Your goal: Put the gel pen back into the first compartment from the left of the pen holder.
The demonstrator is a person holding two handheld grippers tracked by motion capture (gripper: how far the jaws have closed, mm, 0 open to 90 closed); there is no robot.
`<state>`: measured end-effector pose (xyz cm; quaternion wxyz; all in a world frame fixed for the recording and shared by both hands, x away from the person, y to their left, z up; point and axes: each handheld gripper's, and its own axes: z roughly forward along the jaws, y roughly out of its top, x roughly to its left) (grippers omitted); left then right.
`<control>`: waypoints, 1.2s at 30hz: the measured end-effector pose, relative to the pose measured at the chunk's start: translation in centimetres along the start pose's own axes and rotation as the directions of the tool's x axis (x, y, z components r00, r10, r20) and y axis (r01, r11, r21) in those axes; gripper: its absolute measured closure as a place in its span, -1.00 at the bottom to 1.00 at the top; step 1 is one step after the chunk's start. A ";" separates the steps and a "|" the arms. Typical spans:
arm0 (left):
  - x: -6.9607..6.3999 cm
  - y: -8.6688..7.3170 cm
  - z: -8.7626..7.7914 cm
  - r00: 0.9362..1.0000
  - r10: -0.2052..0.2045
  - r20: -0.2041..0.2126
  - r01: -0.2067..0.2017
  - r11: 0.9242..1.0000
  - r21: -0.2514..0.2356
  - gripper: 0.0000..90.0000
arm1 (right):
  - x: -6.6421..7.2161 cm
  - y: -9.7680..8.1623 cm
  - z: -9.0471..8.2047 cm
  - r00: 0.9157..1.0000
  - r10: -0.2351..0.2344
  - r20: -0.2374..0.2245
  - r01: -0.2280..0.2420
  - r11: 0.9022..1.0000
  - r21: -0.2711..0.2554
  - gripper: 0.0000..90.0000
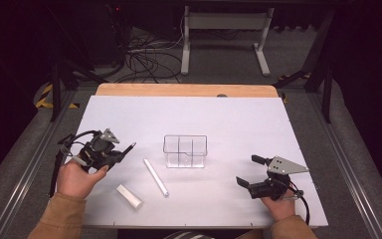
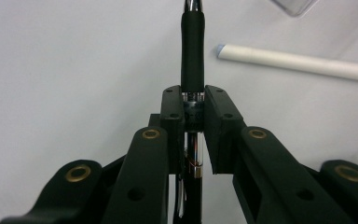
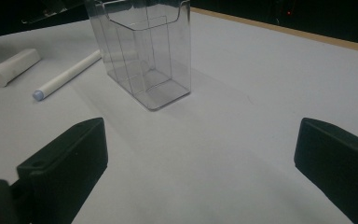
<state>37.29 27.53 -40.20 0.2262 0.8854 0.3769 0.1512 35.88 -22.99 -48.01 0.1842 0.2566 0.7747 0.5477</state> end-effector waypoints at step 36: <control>-1.7 2.0 -3.5 0.988 0.031 0.153 0.056 0.846 -0.531 0.76 | 0.1 0.0 0.0 1.000 -0.001 -0.002 0.001 1.000 -0.001 -0.93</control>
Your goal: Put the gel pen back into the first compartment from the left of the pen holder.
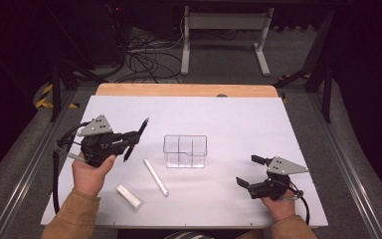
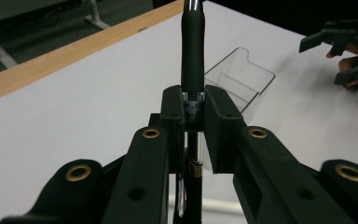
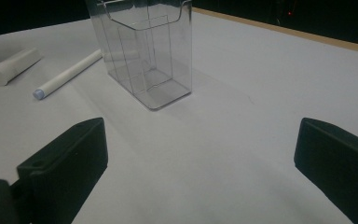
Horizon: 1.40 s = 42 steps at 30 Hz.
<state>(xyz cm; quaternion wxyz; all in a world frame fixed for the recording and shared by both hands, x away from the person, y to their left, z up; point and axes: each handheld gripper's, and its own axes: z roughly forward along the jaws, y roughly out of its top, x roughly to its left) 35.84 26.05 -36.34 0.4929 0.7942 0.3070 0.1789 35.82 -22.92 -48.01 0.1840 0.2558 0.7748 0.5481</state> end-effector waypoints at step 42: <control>-1.2 1.3 6.4 0.992 -0.011 0.125 0.042 0.969 -0.245 0.76 | 0.0 0.0 0.0 1.000 -0.006 -0.005 0.006 1.000 0.000 -0.93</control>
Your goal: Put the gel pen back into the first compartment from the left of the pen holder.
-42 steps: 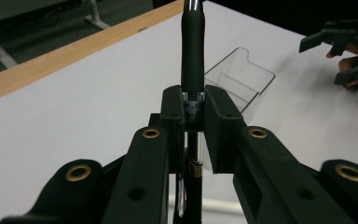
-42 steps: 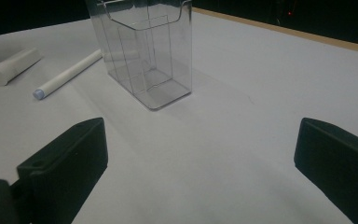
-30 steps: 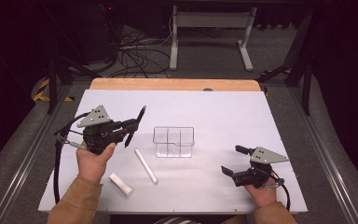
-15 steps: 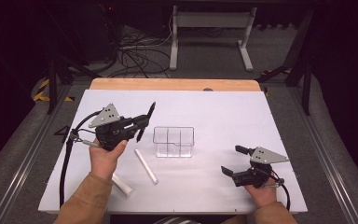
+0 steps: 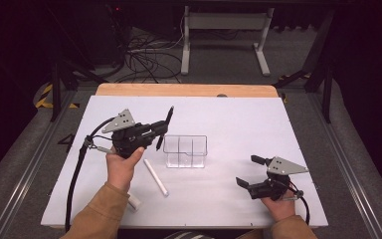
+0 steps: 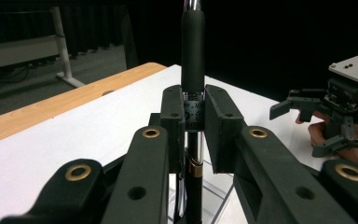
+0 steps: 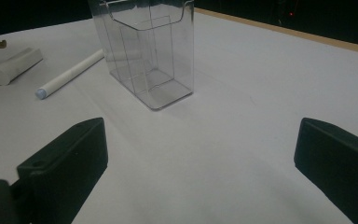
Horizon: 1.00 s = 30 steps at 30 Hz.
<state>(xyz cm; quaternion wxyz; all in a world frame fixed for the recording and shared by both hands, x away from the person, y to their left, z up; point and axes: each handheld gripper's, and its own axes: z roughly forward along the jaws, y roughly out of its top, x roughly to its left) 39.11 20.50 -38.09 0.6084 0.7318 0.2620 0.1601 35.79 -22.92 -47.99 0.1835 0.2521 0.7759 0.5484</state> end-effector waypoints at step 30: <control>0.2 -1.4 2.9 0.999 0.020 0.032 -0.018 0.999 -0.047 0.75 | 0.1 0.0 0.0 1.000 -0.006 -0.005 0.006 1.000 0.000 -0.93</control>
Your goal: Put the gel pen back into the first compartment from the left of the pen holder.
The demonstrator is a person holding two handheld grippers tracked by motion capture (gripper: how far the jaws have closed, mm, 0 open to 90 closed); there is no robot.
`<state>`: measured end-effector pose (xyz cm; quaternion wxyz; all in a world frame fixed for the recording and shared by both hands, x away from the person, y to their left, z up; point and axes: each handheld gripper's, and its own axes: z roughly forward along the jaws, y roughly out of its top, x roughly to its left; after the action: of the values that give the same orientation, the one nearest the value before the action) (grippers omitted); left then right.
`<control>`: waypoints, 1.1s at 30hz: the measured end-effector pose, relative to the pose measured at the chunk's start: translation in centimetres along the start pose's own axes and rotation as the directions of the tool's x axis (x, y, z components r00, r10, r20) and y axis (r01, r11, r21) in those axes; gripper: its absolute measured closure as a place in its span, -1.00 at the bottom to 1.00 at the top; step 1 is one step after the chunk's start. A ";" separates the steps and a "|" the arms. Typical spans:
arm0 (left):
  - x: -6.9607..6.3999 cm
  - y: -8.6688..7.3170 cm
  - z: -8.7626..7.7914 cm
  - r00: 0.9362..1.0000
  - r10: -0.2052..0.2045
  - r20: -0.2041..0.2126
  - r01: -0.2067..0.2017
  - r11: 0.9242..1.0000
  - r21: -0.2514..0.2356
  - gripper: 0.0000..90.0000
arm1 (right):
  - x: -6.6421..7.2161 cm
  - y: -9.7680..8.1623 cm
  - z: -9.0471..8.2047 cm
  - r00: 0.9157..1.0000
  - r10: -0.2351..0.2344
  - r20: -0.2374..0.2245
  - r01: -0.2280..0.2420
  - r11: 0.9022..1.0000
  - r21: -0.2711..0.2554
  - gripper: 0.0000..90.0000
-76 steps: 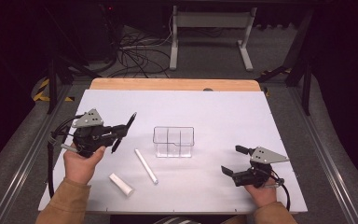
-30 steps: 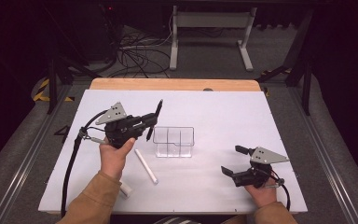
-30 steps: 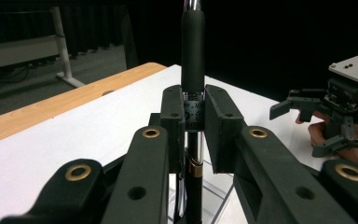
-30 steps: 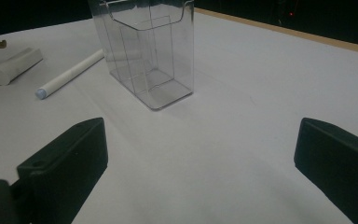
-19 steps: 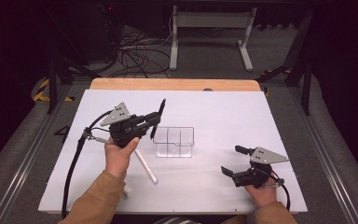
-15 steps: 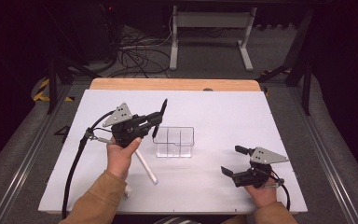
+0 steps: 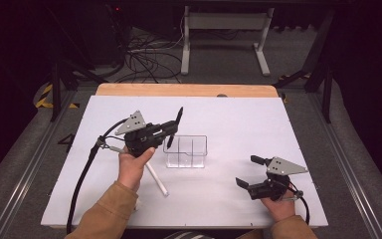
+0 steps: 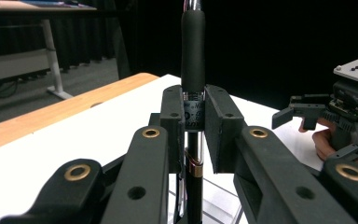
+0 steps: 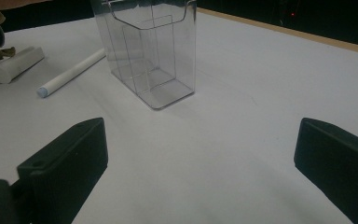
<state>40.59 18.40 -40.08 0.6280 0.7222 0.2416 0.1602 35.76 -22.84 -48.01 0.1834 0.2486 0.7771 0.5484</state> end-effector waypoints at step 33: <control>0.2 -2.4 0.5 1.000 0.024 -0.011 -0.022 0.992 0.127 0.75 | 0.0 0.0 0.0 1.000 0.002 -0.002 -0.002 1.000 0.001 -0.93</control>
<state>40.67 18.37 -42.57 0.5773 0.7625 0.2467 0.1562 35.74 -22.88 -47.99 0.1819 0.2491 0.7772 0.5485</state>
